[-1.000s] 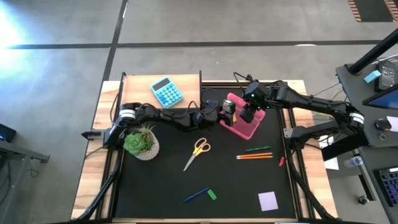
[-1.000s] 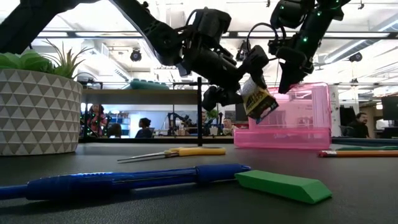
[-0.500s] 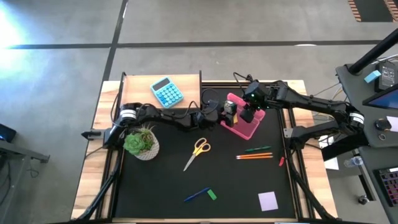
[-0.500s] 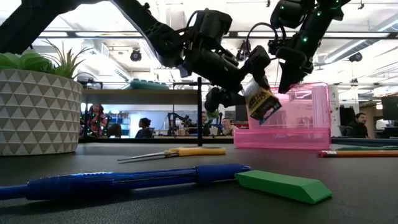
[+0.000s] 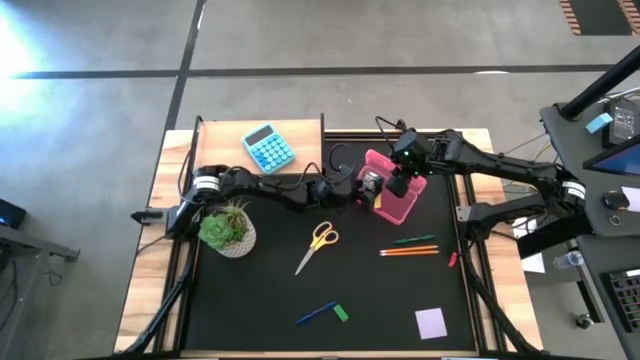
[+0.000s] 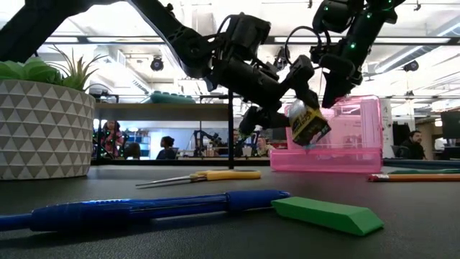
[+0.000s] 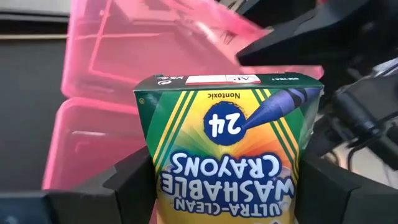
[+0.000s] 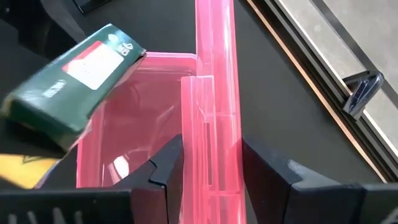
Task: Pack school essentials
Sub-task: Put the yellow crayon box into the pink supply box, then put the green pen into the pink supply box
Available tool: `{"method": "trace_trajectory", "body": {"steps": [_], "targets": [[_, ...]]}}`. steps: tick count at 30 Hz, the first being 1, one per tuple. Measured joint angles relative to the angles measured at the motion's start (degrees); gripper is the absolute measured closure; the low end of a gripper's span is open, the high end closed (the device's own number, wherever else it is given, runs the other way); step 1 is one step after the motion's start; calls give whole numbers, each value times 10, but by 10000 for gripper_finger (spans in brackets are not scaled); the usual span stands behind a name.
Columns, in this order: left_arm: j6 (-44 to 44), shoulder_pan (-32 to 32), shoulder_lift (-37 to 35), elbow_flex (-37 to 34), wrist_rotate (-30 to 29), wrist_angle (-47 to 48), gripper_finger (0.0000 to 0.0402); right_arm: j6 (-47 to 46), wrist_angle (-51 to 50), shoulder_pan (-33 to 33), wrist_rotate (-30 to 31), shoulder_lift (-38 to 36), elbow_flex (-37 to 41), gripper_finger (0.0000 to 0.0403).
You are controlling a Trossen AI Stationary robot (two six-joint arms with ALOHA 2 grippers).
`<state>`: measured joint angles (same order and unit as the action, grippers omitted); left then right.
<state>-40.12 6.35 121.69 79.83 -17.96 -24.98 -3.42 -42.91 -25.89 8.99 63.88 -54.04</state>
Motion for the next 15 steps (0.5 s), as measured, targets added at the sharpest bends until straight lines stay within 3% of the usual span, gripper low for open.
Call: {"method": "trace_trajectory", "body": {"steps": [4, 12, 15], "targets": [[-1, 4, 0, 0, 15, 30, 111, 1, -1, 0, 0, 0, 0, 273], [-45, 21, 0, 8, 4, 30, 13, 4, -3, 0, 0, 0, 0, 273], [-46, 21, 0, 9, -19, 32, 10, 5, -4, 0, 0, -1, 0, 273]]}}
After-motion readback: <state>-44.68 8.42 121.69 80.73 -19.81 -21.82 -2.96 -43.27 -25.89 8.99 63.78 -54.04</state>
